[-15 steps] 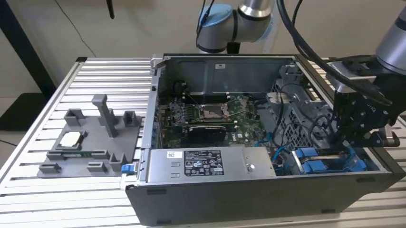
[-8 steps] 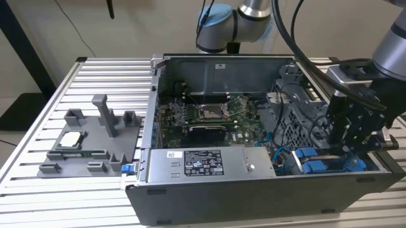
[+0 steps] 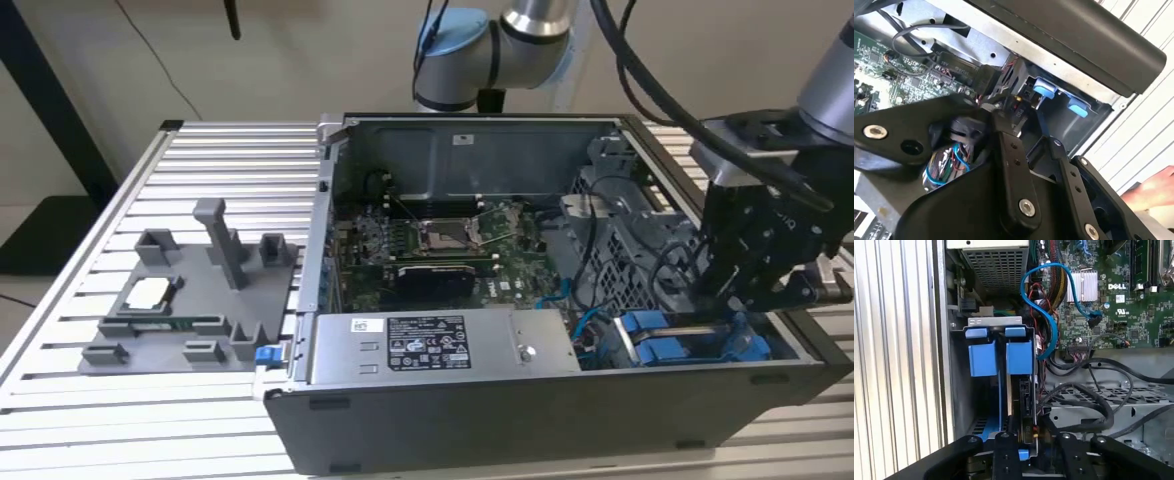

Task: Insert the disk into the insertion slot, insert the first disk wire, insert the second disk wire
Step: 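Insert the first disk wire, then insert the second disk wire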

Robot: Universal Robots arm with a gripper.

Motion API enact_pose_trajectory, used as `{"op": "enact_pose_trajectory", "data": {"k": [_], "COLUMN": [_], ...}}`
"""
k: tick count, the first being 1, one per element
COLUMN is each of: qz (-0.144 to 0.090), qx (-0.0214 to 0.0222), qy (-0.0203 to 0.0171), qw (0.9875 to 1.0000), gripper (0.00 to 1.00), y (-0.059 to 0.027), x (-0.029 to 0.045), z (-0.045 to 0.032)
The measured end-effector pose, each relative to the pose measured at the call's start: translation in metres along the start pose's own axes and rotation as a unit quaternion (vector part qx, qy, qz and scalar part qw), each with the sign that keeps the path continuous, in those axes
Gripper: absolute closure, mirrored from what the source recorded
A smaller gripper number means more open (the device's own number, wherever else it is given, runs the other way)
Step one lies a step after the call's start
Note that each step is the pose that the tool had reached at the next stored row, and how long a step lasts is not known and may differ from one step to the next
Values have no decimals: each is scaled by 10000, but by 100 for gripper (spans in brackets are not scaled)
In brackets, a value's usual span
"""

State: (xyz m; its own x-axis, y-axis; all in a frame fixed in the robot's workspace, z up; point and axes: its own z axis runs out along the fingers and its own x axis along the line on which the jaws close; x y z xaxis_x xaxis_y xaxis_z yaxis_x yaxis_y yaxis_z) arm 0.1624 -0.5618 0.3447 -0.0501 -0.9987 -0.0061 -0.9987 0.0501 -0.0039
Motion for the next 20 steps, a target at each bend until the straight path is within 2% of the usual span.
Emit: {"op": "enact_pose_trajectory", "data": {"k": [5, 10, 20], "qz": [0, 0, -1], "qx": [-9, -17, -17], "qy": [0, 1, 3], "qw": [10000, 10000, 10000], "gripper": [67, 67, 67], "y": [-1, -1, -8], "x": [-1, -2, -3], "z": [-191, -332, -355]}}
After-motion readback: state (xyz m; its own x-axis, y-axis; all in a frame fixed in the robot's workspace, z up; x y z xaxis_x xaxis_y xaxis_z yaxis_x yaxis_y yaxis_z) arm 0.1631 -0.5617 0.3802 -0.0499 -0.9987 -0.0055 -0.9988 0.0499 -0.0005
